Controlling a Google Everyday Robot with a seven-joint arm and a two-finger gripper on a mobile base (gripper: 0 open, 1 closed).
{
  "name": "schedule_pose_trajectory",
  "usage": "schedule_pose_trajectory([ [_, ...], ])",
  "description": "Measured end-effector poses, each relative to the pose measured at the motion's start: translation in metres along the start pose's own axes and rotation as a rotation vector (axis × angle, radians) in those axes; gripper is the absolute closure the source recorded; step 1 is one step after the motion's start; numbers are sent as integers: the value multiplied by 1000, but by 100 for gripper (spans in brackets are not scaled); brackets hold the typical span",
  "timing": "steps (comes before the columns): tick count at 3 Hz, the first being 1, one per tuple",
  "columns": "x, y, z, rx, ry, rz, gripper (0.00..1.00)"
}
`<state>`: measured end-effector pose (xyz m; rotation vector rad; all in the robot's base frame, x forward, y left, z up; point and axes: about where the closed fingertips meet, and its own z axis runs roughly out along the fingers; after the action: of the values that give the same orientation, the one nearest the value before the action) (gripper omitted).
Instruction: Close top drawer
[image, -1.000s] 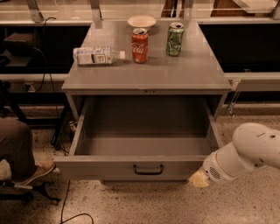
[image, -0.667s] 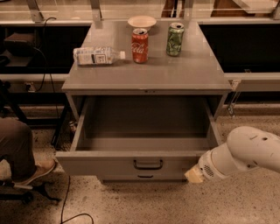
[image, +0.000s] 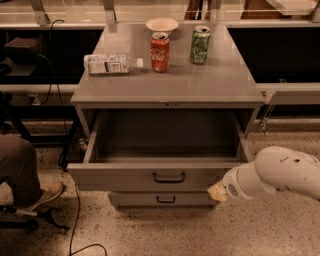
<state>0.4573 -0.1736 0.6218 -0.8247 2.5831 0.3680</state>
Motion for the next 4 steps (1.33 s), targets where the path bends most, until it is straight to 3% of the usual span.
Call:
schedule_pose_trajectory([
  [2, -23, -19, 19, 33, -88, 6, 100],
  [3, -23, -19, 19, 33, -88, 6, 100],
  [4, -55, -34, 38, 49, -153, -9, 100],
])
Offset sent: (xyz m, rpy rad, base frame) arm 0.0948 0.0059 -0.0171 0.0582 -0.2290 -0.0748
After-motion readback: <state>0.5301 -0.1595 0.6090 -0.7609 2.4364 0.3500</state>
